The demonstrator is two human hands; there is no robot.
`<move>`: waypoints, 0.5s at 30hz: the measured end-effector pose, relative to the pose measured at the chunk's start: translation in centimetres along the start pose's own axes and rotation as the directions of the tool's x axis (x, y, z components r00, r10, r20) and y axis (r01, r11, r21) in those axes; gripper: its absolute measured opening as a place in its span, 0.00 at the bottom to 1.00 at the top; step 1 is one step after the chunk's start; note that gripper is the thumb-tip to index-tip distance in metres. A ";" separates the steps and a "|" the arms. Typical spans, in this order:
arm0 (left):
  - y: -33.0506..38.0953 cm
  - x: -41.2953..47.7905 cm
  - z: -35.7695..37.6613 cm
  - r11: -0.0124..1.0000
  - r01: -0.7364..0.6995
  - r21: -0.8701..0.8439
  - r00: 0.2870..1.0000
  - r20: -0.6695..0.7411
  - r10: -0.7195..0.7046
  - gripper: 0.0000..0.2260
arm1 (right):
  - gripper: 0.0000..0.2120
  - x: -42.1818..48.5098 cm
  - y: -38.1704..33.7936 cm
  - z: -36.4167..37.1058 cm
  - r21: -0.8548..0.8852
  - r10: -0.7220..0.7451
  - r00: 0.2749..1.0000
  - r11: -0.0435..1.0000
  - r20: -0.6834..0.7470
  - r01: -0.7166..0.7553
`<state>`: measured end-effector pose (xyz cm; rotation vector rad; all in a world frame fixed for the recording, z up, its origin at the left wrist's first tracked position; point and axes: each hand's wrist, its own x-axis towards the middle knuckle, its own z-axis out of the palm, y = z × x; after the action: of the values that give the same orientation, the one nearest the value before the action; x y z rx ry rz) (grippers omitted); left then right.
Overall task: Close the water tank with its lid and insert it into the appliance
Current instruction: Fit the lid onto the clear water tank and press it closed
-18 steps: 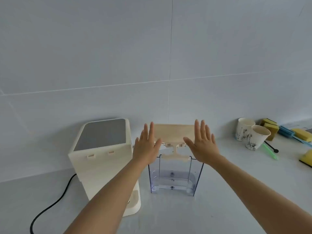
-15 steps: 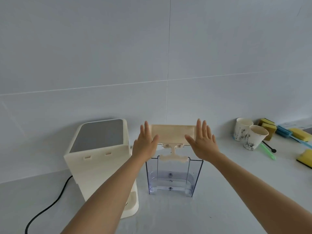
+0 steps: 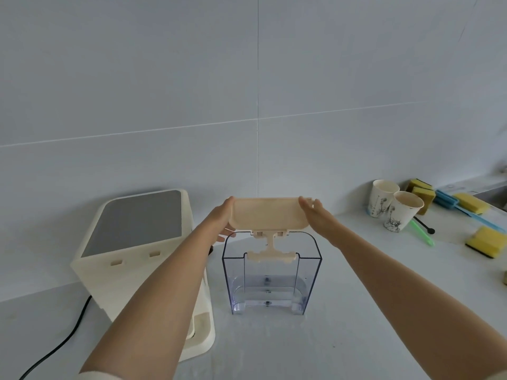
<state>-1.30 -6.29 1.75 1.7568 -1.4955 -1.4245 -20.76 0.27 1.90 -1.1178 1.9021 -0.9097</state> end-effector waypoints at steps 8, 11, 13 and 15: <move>0.2 0.1 0.0 0.997 -0.053 -0.065 0.998 -0.025 0.051 0.18 | 0.32 0.9 -0.2 -0.1 0.100 0.071 0.997 0.992 0.030 -0.074; 0.1 -0.1 -0.2 0.993 -0.062 -0.105 0.998 -0.033 0.059 0.19 | 0.31 0.5 -0.3 -0.1 0.183 0.080 0.997 0.980 0.004 -0.079; -0.1 -0.2 -0.4 0.990 -0.069 -0.120 0.997 -0.039 0.065 0.20 | 0.29 0.3 0.0 -0.1 0.250 0.087 0.996 0.965 -0.010 -0.082; -0.5 -0.5 -0.5 0.989 -0.082 -0.125 0.995 -0.058 0.076 0.20 | 0.26 0.0 0.5 -0.1 0.272 0.068 0.997 0.960 -0.026 -0.058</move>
<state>-0.60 -5.77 1.74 1.6280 -1.3988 -1.3908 -21.06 0.48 1.55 -0.8780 1.7656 -1.1220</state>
